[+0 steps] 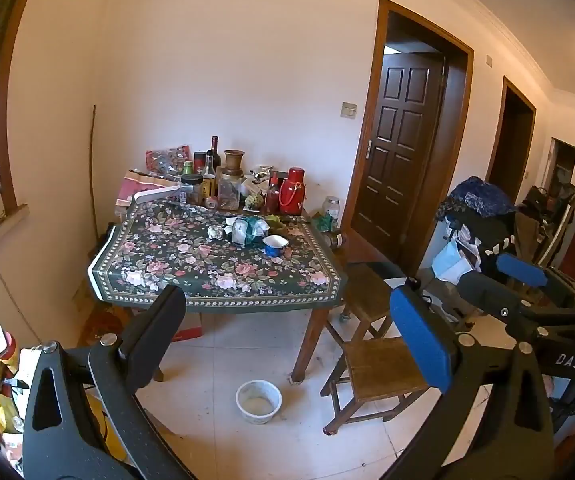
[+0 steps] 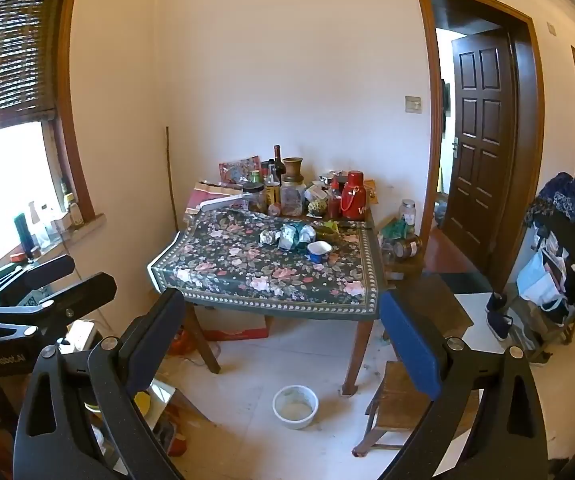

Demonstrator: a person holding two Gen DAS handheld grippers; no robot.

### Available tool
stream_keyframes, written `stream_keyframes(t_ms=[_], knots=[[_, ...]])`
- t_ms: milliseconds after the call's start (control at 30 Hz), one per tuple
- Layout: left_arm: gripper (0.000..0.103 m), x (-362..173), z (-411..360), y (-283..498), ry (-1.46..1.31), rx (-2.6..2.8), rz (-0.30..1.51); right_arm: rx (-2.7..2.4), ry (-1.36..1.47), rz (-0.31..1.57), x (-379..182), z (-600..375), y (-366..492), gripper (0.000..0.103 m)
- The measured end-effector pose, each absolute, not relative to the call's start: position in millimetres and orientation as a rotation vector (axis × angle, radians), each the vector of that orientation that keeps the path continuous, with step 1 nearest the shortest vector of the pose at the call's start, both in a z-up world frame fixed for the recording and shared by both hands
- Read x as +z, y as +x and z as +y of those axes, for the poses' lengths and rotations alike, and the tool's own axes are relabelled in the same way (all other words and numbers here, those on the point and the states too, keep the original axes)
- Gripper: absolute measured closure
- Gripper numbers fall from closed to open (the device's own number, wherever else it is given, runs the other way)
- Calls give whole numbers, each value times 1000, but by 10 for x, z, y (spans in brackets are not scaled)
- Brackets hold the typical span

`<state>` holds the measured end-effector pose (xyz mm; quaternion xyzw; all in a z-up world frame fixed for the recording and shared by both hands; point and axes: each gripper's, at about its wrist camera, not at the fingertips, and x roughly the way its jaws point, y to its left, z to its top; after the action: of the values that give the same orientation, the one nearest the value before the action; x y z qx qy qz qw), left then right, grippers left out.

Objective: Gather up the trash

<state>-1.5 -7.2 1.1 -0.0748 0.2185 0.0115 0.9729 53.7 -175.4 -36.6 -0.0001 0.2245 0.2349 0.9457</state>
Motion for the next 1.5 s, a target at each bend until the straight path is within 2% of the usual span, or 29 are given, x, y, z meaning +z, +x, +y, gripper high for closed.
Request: stream_keyframes(t_ms=[1500], knots=[[1, 23, -27, -60, -144, 10, 442, 495, 19, 471, -400, -1739, 565, 6]])
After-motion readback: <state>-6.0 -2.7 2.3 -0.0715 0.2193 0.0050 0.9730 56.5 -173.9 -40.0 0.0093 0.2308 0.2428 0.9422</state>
